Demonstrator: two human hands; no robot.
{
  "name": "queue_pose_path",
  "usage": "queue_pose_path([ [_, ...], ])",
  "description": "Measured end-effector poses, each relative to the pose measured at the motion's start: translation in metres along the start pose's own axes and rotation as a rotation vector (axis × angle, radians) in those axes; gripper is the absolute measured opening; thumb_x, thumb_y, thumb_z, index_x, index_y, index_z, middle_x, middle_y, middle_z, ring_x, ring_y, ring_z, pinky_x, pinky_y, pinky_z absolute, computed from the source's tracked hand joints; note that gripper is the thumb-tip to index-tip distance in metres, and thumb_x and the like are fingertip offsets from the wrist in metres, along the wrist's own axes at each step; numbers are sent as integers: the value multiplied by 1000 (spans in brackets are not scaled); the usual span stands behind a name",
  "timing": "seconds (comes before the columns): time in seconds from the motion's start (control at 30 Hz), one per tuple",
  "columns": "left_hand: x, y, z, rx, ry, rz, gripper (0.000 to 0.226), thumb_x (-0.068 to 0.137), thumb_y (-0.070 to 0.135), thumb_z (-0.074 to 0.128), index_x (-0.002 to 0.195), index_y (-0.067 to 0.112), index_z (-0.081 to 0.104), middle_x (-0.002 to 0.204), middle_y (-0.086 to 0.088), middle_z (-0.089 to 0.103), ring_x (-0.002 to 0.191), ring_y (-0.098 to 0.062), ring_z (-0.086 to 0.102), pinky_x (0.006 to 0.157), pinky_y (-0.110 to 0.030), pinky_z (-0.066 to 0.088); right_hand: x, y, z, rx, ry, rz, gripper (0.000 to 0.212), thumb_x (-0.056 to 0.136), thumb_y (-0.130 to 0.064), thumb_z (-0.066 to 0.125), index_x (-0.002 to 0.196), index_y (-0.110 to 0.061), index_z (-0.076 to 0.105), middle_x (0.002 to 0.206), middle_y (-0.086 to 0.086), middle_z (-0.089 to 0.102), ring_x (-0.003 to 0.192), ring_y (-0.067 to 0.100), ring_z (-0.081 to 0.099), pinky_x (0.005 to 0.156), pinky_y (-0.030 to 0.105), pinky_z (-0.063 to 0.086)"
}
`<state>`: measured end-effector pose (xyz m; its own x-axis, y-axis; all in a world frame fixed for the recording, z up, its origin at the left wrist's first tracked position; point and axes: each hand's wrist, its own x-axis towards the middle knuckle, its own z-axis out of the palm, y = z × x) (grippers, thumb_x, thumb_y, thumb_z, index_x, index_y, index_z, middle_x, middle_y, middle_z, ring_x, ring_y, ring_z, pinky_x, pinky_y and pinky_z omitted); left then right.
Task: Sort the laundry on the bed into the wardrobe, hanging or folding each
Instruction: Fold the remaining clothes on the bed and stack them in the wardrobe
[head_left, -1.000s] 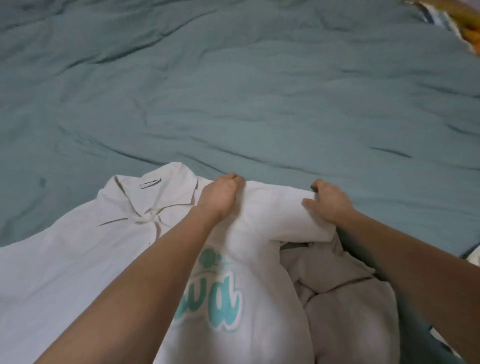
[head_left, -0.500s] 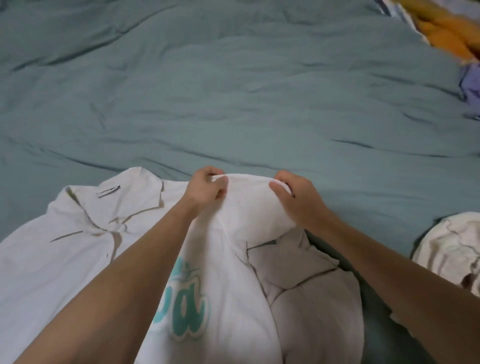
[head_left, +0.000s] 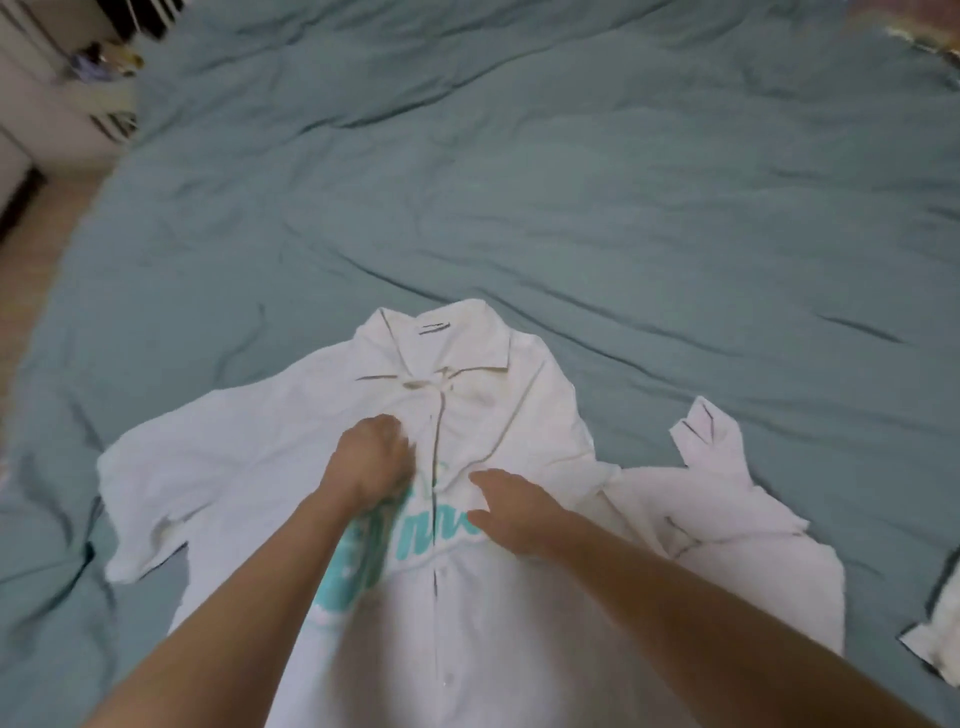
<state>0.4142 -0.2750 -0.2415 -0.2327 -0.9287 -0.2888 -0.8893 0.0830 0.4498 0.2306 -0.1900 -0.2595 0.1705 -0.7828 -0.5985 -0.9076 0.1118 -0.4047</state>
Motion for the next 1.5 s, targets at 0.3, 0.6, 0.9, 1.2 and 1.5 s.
queue_pose_path([
  [0.3,-62,-53,37,404,-177,155,60,103,44,22,155,19,4,162,-6,-8,149,-25,-8,119,-41,-3,1,-21,76,-141,223,201,78,84,-63,-8,153,-26,-6,161,-1,-10,148,17,-6,118,43,-2],
  [0.6,-68,-133,-43,-86,264,-29,53,92,42,40,127,7,58,136,-16,50,129,-33,44,110,-37,32,39,-120,7,217,606,-29,34,100,-28,37,107,-5,61,109,14,62,103,32,56,89,36,40],
  [0.9,-81,-239,-84,-514,392,-700,54,91,33,61,127,-5,49,130,-24,53,123,-34,48,100,-35,37,152,-278,-25,-34,275,-421,33,99,-22,44,128,-9,52,133,8,54,123,27,47,99,35,39],
  [1.2,-68,-264,-67,-1299,151,-982,39,80,41,75,106,15,60,87,-1,62,70,-13,58,47,-20,46,240,-314,-11,-261,138,-266,38,98,-34,42,122,-5,50,128,19,54,115,33,52,91,35,41],
  [1.5,-52,-273,-84,-1404,408,-833,37,82,16,76,111,-4,65,108,-18,69,94,-28,67,83,-35,54,246,-335,-20,259,-47,-154,38,98,-41,47,96,-6,61,88,8,58,53,23,53,65,29,48],
])
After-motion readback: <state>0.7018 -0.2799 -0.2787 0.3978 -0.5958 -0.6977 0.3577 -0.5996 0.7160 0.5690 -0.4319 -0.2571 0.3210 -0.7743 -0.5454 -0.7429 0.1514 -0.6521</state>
